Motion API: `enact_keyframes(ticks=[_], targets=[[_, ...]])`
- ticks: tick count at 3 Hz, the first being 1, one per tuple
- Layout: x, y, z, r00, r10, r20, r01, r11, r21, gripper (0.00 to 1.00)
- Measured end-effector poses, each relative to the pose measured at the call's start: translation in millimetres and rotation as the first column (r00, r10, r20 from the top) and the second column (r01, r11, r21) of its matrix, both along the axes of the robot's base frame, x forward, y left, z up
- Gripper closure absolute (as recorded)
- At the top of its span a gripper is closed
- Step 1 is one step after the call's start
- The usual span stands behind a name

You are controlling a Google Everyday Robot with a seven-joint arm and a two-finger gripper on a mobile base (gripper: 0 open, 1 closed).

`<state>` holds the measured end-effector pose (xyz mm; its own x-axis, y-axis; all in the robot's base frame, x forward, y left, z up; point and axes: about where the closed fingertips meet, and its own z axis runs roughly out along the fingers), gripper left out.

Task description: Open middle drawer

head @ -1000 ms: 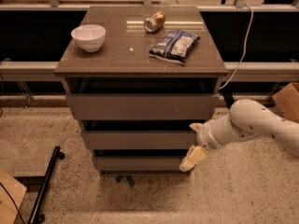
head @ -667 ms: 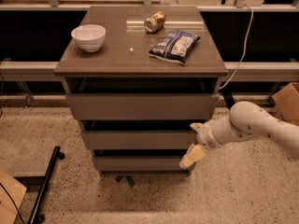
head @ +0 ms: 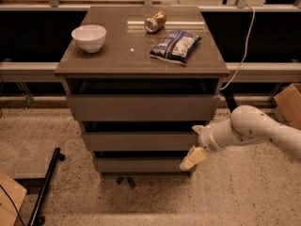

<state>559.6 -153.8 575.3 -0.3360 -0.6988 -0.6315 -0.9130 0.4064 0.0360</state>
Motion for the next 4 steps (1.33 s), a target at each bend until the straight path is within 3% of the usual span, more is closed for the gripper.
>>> enact_keyframes(ticks=[1,2,4], targets=[[26,5,-11,0.9980,-0.026,0.058,0.025,0.999,0.022,0.00],[55,7,-33,0.9959,-0.056,0.070,0.054,0.998,0.032,0.00],[79,1,-81,0.9924,-0.122,0.018,0.120,0.990,0.069,0.00]])
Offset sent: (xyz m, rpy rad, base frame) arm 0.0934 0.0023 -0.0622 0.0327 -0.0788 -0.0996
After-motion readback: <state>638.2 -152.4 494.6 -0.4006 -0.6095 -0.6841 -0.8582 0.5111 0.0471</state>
